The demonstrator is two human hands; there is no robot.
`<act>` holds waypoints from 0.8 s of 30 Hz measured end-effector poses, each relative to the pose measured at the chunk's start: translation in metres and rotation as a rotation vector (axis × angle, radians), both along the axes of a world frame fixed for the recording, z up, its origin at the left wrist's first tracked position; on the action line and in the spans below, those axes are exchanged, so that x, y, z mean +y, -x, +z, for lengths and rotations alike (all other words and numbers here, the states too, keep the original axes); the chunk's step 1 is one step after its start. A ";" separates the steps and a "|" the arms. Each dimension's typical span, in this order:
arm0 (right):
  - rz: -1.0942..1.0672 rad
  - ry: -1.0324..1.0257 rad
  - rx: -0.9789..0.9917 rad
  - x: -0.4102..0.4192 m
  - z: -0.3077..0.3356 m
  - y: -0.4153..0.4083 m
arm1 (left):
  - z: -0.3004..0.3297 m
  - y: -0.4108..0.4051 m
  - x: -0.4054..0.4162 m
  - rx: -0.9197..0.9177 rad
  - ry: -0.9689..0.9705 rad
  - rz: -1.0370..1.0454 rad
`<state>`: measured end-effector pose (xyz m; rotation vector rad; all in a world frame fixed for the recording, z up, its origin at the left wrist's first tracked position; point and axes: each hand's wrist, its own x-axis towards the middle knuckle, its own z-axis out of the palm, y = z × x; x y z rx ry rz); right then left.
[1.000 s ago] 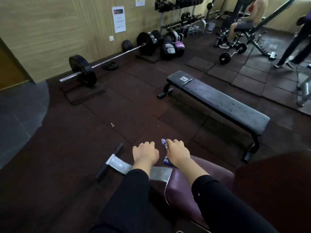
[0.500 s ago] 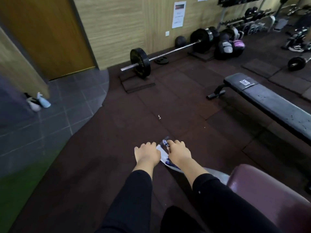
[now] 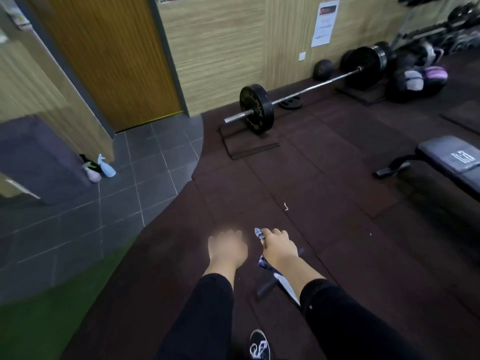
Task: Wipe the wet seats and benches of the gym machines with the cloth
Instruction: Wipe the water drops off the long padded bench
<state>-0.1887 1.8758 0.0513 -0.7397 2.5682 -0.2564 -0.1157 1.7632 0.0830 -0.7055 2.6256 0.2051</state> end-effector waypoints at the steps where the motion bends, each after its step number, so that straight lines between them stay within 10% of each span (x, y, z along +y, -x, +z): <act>1: 0.003 -0.003 0.006 -0.013 0.000 0.015 | 0.001 0.014 -0.014 0.009 0.001 0.008; 10: -0.094 -0.027 0.018 -0.094 -0.007 0.127 | -0.005 0.139 -0.101 -0.009 -0.010 -0.093; 24: -0.784 -0.006 0.104 -0.122 0.017 0.309 | 0.027 0.425 -0.133 0.046 0.004 -0.790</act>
